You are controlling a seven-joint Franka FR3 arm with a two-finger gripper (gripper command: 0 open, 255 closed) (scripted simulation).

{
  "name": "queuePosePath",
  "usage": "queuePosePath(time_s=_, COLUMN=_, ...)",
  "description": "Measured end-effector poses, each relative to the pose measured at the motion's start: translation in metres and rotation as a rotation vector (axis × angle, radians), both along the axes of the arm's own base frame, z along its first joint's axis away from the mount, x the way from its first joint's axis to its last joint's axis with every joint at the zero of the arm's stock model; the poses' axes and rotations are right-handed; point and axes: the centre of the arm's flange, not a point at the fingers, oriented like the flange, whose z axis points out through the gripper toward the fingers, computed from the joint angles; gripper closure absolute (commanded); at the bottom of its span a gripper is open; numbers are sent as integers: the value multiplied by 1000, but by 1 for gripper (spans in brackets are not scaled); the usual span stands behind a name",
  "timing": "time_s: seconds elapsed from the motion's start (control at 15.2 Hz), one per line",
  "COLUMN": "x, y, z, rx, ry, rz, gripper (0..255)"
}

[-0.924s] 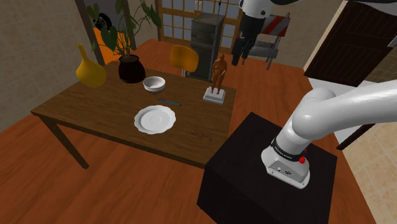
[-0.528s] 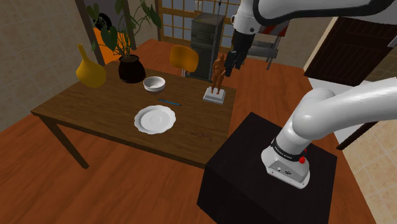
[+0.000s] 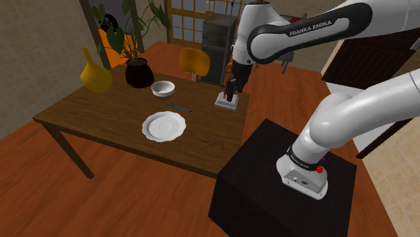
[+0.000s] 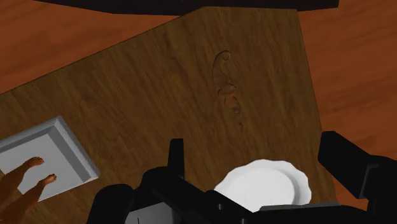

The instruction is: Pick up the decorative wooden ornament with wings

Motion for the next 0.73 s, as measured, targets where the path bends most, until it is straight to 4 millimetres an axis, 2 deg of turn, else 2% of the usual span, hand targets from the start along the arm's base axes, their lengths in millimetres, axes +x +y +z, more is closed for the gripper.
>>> queuePosePath(time_s=0.73, x=39, y=31, z=-143, rx=-4, ry=25, rz=5, gripper=0)
